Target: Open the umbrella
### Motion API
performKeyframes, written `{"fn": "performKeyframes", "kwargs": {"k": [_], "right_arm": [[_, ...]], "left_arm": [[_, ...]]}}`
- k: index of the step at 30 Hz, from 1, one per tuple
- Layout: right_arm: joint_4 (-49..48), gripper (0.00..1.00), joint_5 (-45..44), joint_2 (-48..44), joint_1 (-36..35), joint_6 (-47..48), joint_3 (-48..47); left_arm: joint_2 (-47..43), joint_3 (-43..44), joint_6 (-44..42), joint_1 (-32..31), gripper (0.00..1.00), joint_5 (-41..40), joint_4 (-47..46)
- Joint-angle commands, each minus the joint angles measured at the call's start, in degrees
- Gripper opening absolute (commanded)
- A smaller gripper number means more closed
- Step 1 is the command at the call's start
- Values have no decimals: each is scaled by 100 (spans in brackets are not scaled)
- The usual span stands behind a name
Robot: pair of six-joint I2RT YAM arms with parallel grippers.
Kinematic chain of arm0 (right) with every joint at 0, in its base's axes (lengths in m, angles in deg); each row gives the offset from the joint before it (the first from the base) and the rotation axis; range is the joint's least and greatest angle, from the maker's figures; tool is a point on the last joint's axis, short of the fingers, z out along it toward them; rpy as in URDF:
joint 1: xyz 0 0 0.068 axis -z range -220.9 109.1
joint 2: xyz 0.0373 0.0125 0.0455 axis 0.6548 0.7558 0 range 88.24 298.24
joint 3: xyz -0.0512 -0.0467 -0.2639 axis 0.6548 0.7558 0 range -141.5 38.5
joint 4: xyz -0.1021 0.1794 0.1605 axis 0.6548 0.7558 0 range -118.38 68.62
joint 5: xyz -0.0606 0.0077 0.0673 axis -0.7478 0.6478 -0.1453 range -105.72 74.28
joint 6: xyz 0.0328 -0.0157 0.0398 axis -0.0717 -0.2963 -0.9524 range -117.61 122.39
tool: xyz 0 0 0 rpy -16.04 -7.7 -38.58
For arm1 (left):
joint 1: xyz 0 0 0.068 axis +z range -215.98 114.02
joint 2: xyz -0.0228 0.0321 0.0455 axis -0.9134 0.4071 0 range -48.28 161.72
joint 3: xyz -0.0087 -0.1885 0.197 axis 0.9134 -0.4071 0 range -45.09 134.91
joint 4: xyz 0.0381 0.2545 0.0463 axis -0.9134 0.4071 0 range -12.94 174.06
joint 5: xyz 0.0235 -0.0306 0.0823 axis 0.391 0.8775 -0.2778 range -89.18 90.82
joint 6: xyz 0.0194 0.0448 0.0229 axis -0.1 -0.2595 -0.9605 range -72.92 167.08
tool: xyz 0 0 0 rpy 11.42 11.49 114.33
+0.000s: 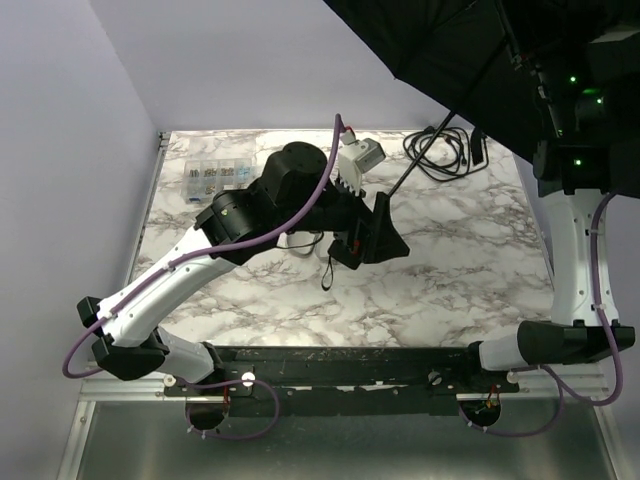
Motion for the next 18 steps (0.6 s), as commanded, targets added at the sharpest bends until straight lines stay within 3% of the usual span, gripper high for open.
{"fn": "performKeyframes", "kwargs": {"k": [1,10,18], "right_arm": [[-977,1,-1144,-99,417,1701,189],[-516,1,-894,-606,-75,2851,720],[-12,1,-944,-961,-560,3931,1082]], "left_arm": [[-97,452,274,-162,98,760,1967],[-568,-404,1433,176,98,990,-249],[-871,-432,1041,219,99,77,411]]}}
